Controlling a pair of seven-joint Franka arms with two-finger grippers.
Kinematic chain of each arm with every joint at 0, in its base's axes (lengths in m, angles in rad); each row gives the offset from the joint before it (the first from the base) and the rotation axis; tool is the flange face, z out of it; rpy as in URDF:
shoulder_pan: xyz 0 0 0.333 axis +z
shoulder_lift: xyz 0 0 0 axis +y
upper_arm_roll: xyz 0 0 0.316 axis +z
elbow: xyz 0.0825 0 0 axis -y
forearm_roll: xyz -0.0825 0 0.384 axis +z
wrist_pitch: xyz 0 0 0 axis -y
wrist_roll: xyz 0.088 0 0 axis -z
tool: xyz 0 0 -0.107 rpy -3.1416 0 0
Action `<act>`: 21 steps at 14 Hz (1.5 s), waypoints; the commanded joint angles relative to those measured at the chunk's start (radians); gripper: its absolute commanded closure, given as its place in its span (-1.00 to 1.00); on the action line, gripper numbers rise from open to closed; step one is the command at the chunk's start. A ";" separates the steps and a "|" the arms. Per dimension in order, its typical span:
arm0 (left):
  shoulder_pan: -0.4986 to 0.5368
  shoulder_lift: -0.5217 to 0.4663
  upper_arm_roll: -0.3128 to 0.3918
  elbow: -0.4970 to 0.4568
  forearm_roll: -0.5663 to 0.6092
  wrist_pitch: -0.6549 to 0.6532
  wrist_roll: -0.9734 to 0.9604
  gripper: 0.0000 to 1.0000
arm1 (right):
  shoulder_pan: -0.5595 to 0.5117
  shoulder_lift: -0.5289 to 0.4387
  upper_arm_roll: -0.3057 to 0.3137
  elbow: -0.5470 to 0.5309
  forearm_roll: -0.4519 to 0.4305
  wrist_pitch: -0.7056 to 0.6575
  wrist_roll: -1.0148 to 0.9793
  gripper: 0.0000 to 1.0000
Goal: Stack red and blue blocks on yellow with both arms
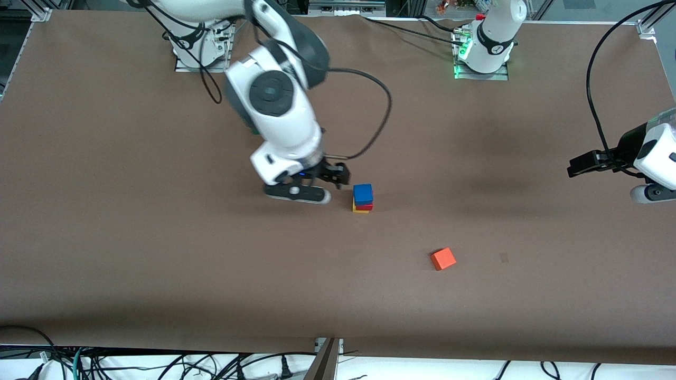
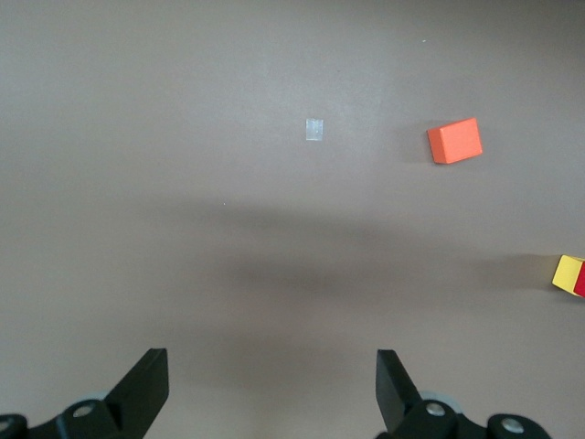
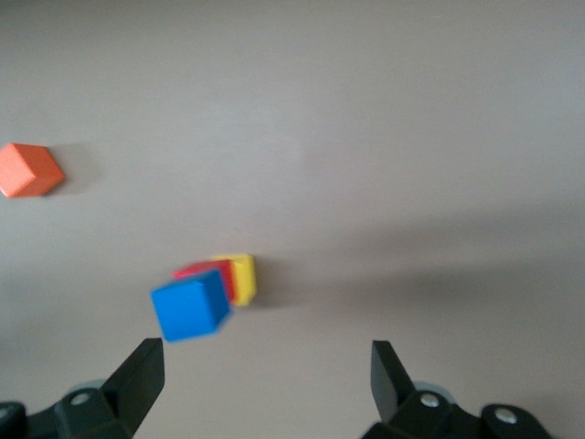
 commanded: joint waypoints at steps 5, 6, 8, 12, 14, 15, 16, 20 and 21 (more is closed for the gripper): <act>0.001 0.032 0.004 0.061 -0.019 -0.004 0.012 -1.00 | -0.178 -0.380 0.004 -0.364 0.030 -0.158 -0.291 -0.99; 0.003 0.032 0.004 0.061 -0.019 -0.004 0.012 -1.00 | -0.204 -0.449 0.004 -0.431 0.030 -0.169 -0.321 -0.99; 0.003 0.032 0.006 0.061 -0.019 -0.004 0.012 -1.00 | -0.257 -0.575 0.001 -0.566 0.030 -0.177 -0.405 -0.99; 0.003 0.032 0.006 0.061 -0.019 -0.004 0.012 -1.00 | -0.356 -0.677 0.001 -0.656 0.010 -0.178 -0.566 -0.99; 0.003 0.032 0.006 0.061 -0.021 -0.004 0.012 -1.00 | -0.372 -0.677 -0.002 -0.650 -0.011 -0.183 -0.609 -0.99; 0.003 0.032 0.006 0.061 -0.021 -0.004 0.012 -1.00 | -0.372 -0.674 -0.011 -0.639 -0.037 -0.183 -0.617 -0.99; 0.003 0.032 0.006 0.061 -0.021 -0.004 0.012 -1.00 | -0.372 -0.668 -0.013 -0.622 -0.045 -0.183 -0.629 -0.99; 0.001 0.032 0.006 0.061 -0.019 -0.004 0.012 -1.00 | -0.375 -0.649 -0.013 -0.576 -0.051 -0.183 -0.632 -0.99; 0.001 0.032 0.006 0.061 -0.019 -0.004 0.012 -1.00 | -0.375 -0.646 -0.013 -0.573 -0.065 -0.184 -0.634 -0.99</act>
